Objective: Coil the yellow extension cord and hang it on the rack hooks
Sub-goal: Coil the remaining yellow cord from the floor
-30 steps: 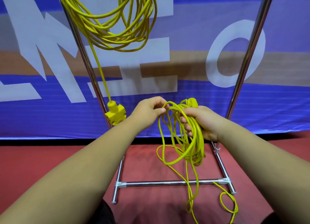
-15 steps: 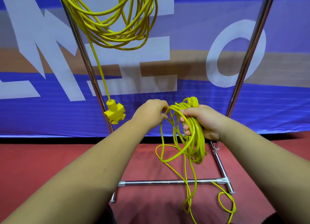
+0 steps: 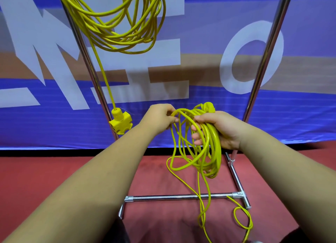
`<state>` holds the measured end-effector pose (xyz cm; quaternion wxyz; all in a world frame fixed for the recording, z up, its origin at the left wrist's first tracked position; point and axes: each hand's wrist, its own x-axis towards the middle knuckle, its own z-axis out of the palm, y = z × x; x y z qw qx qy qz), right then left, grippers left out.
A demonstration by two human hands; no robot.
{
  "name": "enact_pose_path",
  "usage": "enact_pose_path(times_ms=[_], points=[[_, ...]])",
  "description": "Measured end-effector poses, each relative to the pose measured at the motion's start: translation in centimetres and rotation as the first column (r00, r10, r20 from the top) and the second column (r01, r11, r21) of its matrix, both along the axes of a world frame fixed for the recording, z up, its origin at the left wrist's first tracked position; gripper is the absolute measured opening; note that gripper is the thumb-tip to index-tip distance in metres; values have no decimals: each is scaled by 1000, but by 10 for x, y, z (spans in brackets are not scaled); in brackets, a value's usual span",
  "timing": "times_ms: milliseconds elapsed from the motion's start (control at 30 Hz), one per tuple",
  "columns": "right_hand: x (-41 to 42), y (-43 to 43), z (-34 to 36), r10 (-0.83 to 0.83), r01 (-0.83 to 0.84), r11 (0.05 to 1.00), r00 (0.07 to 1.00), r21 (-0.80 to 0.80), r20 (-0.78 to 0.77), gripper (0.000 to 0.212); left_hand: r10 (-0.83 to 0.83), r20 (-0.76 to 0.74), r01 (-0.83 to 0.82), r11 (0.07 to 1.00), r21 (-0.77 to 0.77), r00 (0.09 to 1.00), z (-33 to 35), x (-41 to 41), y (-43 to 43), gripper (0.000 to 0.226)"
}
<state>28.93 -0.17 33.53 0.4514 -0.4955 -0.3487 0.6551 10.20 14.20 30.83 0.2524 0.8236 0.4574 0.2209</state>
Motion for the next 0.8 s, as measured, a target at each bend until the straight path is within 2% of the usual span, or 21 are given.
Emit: enact_pose_path(times_ms=[100, 167, 333, 400, 533, 600, 700, 800], points=[[-1, 0, -1, -1, 1, 1000, 1000, -11, -28, 24, 1, -151, 28, 981, 191, 989, -3, 3, 7, 13], [-1, 0, 0, 0, 0, 1000, 1000, -14, -6, 24, 3, -214, 56, 962, 267, 977, -6, 7, 9, 19], [4, 2, -1, 45, -44, 998, 999, 34, -31, 17, -8, -268, 78, 965, 249, 963, -12, 9, 10, 28], [6, 3, -1, 71, -69, 997, 995, 32, -73, 18, -60, -204, 95, 981, 167, 977, -12, 5, 10, 29], [9, 4, 1, 93, -97, 995, 989, -34, -115, 18, -237, 11, 238, 969, -63, 971, -1, -2, 0, 101], [9, 3, 1, 123, -126, 991, 989, -44, -77, 22, -316, 66, 321, 944, -77, 946, 3, -2, -2, 114], [6, -1, 4, 187, -186, 982, 982, -18, 19, 20, -406, 81, 413, 905, -105, 910, 8, 0, -5, 113], [6, -1, 4, 215, -213, 976, 975, -38, 62, 25, -457, 76, 463, 875, -139, 886, 11, 2, -7, 81]])
